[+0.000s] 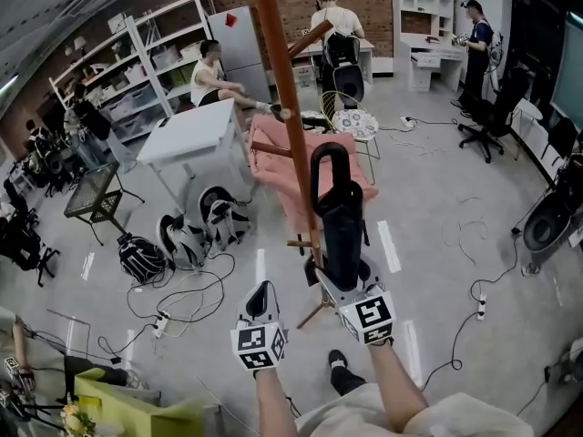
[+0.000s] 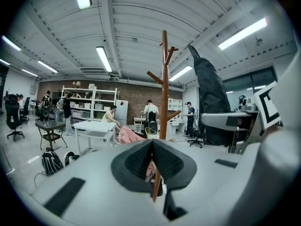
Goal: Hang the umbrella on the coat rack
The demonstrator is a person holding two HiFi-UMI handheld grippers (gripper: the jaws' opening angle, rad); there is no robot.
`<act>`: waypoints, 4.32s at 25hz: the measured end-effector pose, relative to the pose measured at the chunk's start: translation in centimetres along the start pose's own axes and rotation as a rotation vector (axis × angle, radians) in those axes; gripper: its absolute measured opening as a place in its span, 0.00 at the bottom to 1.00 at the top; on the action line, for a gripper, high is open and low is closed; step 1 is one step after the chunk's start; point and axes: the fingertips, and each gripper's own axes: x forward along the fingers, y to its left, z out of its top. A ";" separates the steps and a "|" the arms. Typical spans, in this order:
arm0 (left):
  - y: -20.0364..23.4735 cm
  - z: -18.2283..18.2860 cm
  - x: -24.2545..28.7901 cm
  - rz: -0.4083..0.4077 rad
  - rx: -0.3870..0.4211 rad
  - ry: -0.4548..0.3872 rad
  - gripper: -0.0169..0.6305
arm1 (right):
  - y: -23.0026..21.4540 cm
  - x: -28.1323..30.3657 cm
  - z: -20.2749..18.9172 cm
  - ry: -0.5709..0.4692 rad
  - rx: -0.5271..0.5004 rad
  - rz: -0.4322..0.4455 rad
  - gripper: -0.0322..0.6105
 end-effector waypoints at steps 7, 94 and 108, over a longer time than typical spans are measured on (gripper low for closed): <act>0.1 0.9 1.3 -0.008 0.010 -0.013 0.04 | -0.3 1.0 1.3 -0.028 -0.003 0.017 0.51; 3.4 0.5 4.5 -0.004 -0.084 0.000 0.04 | -3.3 8.8 1.4 0.083 -0.057 -0.092 0.51; 3.5 1.0 3.5 0.029 -0.031 -0.001 0.04 | -1.9 9.1 1.7 0.099 -0.057 -0.055 0.54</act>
